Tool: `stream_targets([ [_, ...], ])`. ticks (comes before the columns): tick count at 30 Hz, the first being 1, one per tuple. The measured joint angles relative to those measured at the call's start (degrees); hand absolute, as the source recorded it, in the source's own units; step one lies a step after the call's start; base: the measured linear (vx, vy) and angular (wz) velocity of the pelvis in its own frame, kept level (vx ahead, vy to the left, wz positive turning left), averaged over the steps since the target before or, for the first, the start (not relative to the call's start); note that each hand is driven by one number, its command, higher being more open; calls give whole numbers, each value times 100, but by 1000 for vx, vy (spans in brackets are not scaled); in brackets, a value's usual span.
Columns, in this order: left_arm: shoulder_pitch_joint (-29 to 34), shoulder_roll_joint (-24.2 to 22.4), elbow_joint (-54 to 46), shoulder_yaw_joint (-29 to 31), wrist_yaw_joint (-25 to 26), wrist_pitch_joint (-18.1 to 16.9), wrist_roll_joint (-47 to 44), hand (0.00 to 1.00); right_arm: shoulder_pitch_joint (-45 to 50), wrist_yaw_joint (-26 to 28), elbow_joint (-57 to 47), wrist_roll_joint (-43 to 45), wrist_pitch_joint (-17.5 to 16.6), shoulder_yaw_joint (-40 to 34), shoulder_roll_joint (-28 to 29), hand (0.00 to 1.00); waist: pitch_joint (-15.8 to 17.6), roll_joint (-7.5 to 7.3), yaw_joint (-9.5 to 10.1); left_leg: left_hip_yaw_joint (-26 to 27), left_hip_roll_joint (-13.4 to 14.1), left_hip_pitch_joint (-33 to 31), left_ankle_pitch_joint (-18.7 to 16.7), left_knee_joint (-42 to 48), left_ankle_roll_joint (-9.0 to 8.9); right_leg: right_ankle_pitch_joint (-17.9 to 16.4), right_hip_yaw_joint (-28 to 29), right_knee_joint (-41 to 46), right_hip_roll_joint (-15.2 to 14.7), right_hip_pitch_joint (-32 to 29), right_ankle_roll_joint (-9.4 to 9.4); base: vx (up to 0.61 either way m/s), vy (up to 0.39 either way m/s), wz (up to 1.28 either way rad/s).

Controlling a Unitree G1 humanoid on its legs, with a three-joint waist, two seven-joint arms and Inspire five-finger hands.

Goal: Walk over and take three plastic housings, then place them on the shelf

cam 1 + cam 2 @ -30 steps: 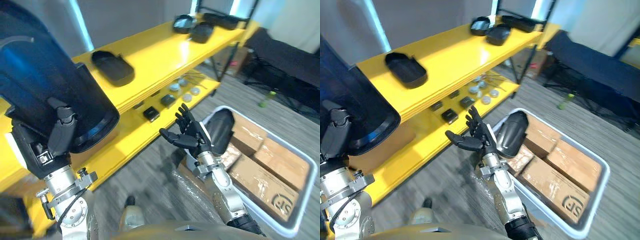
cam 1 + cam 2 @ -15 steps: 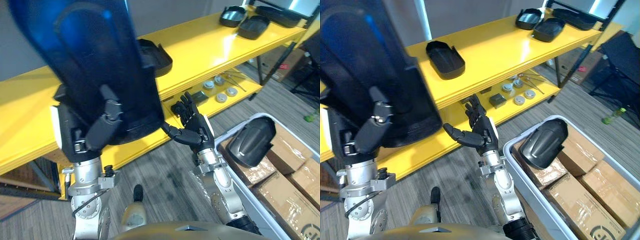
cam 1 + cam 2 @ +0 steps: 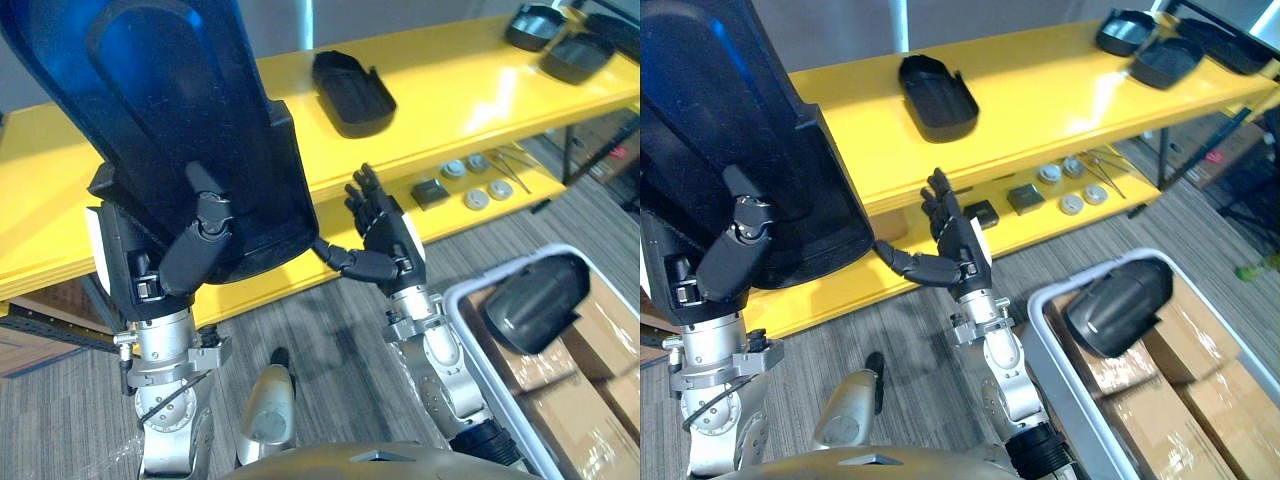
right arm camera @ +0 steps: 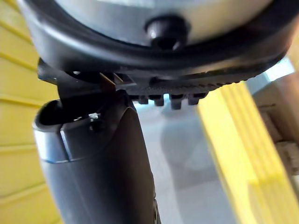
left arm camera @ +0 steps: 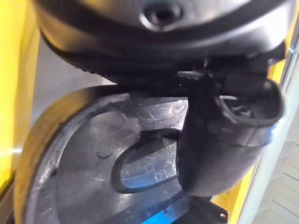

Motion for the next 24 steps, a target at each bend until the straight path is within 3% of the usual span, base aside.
stream_targets([
  [1,5,40,-5,26,-26,3,21,0,1,-72,-40,-4,-108,-124,38,100,-71,-47,-25,-10,-135,43,-129,0,103,526,414,729,-228,-456,-489,245,330,36],
  [2,5,79,-24,70,-16,2,30,0,-30,-78,-91,-8,-170,-212,75,100,-102,-49,-22,-6,-182,103,-187,-77,174,1094,755,1124,-276,-742,-557,265,328,25],
  [3,-3,106,-35,137,44,4,78,0,-103,-77,-96,-17,-261,-267,153,100,-101,-48,-62,-40,-224,211,-226,-180,243,1370,1114,1542,-272,-1052,-360,308,255,19],
  [4,-13,123,-27,257,206,35,145,0,-224,-79,-96,-36,-332,-289,244,100,-70,-8,-152,-149,-243,372,-255,-297,420,798,1288,2228,-176,-1454,-154,255,151,16],
  [5,-26,110,-20,289,306,104,162,0,-280,-78,-96,-56,-366,-294,254,100,-78,-26,-169,-162,-246,510,-277,-368,480,496,1305,2406,-99,-1573,-127,375,211,8],
  [6,-33,64,-5,297,508,226,173,0,-434,-71,-97,-209,-407,-346,207,100,-44,90,-172,-167,-249,953,-317,-631,536,-3,1204,2232,258,-1718,-120,315,179,2],
  [7,-41,52,2,297,557,232,173,0,-515,-66,-101,-229,-435,-368,175,100,-45,131,-185,-174,-248,1096,-311,-736,528,-122,1192,1970,440,-1777,-127,374,204,21],
  [8,-98,72,2,284,654,229,201,0,-684,-48,-171,-212,-524,-409,115,100,-66,166,-251,-267,-253,1244,-305,-846,491,-217,1386,1191,864,-1908,-95,293,105,54],
  [9,-197,115,22,273,700,229,204,0,-766,-43,-298,-183,-570,-483,110,100,-108,159,-320,-417,-299,1233,-335,-862,467,-208,1752,683,1148,-2063,-64,290,67,93],
  [11,-493,187,243,213,747,227,224,0,-811,3,-677,59,-640,-699,64,100,-160,112,-526,-992,-488,1253,-362,-857,410,-45,2678,-1,1549,-2287,199,286,-31,148],
  [13,-488,247,388,214,747,233,223,0,-811,94,-791,148,-655,-891,0,100,-243,21,-602,-1324,-669,1340,-437,-862,284,258,2768,-449,1531,-2235,280,334,-198,148],
  [14,-451,276,408,248,745,246,221,0,-805,140,-789,261,-652,-970,-64,100,-334,-112,-580,-1382,-774,1324,-546,-770,125,910,2626,-832,1468,-2132,133,359,-295,124],
  [15,-459,239,452,272,745,246,220,0,-804,181,-780,278,-654,-1043,-121,100,-352,-101,-580,-1383,-766,1301,-632,-680,41,770,2454,-913,1435,-2011,215,280,-249,94],
  [16,-390,129,476,282,735,281,188,0,-809,250,-737,277,-651,-1219,-258,100,-392,123,-492,-1310,-515,1205,-740,-517,-84,826,2207,-1199,1611,-1789,147,238,-208,67],
  [17,-348,89,476,285,662,288,137,0,-793,303,-736,278,-649,-1401,-364,100,-417,244,-437,-1004,-295,1185,-747,-521,-98,872,2033,-1470,1754,-1587,78,261,-217,59],
  [20,-352,15,468,276,353,291,96,0,-756,339,-760,318,-623,-1913,-538,100,-492,356,-466,-472,-35,1456,-634,-1010,-68,874,1823,-1782,1893,-1263,59,151,-135,33],
  [24,-378,37,464,279,213,459,100,0,-580,364,-1145,553,-513,-2239,-504,100,-576,408,-538,-269,-53,1605,-545,-1315,-34,913,1917,-1966,1886,-1236,17,97,-13,-13],
])
